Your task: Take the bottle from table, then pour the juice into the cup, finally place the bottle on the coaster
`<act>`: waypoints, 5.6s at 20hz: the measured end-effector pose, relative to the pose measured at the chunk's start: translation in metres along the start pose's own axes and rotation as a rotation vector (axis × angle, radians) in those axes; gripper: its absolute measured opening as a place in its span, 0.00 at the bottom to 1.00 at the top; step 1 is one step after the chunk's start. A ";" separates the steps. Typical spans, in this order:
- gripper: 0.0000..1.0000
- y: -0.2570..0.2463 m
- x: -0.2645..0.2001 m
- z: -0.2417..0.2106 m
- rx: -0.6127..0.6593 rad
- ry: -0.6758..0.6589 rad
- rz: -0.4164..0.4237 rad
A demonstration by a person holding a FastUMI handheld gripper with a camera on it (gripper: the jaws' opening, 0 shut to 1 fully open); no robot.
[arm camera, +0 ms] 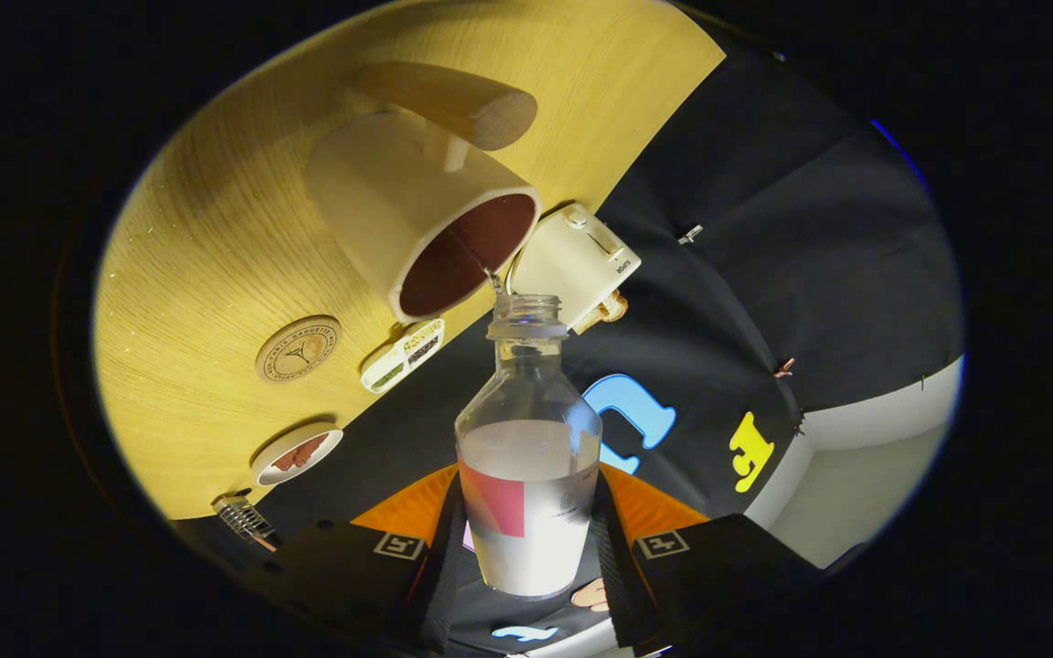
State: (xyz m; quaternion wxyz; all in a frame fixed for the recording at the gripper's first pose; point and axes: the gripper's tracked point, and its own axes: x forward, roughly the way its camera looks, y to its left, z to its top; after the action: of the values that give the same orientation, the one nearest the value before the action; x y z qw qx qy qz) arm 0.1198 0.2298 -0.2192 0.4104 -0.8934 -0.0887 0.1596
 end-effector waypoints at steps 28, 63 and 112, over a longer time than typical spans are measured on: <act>0.68 0.022 -0.010 -0.010 0.210 0.035 0.067; 0.71 0.046 0.032 -0.068 2.240 0.183 0.006; 1.00 0.121 0.014 -0.039 2.433 0.322 0.011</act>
State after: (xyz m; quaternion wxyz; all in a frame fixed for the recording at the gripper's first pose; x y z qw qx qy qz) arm 0.1498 0.1278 -0.2909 0.9824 0.0621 0.1737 0.0278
